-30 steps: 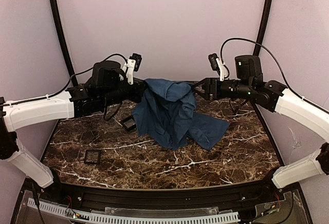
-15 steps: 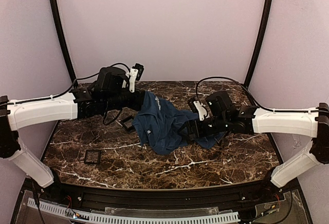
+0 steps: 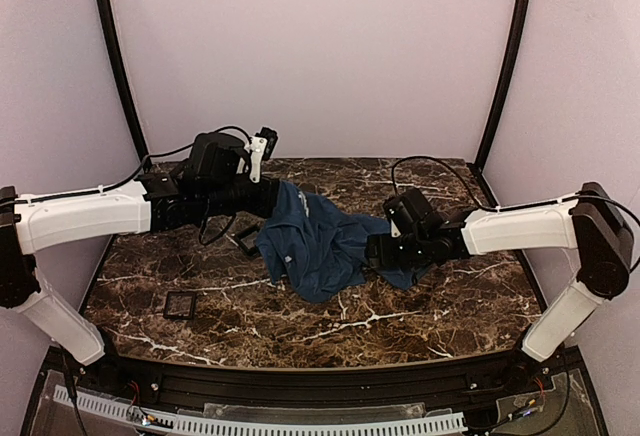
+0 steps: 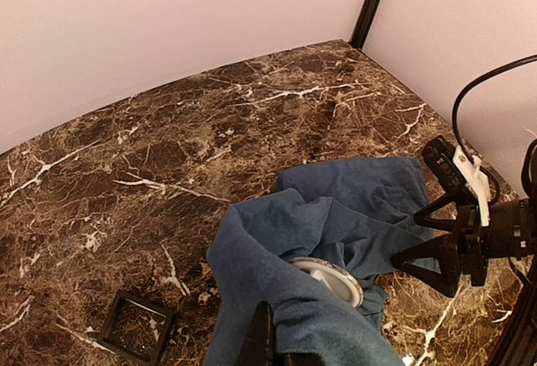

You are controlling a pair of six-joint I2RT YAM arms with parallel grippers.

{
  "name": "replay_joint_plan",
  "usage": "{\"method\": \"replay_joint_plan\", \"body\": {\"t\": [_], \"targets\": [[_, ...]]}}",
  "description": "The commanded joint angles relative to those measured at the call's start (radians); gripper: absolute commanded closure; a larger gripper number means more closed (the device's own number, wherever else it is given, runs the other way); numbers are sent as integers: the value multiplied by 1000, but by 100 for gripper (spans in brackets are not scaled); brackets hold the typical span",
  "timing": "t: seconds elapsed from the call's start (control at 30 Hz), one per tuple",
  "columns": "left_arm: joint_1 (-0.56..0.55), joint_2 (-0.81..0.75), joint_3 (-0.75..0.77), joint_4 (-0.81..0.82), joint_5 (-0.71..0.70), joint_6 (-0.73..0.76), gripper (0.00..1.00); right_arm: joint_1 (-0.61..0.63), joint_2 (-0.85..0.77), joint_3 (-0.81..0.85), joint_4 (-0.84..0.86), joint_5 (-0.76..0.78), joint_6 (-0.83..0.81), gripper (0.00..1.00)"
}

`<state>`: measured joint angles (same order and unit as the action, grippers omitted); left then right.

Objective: Remove the brooch from the garment

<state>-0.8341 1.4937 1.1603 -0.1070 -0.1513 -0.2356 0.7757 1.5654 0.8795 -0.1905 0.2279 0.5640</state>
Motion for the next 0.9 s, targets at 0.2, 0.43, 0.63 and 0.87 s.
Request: {"method": "replay_joint_plan", "body": {"t": [0.2, 0.43, 0.63, 0.87], "targets": [[14, -48, -10, -29, -9, 22, 99, -82, 130, 42, 80, -60, -39, 66], [48, -50, 50, -47, 7, 76, 99, -189, 1, 62, 41, 24, -73, 100], [65, -81, 196, -81, 57, 242, 99, -336, -225, 90, -26, 121, -144, 100], [64, -207, 83, -22, 422, 288, 99, -450, -472, 44, -105, 232, -185, 100]]}}
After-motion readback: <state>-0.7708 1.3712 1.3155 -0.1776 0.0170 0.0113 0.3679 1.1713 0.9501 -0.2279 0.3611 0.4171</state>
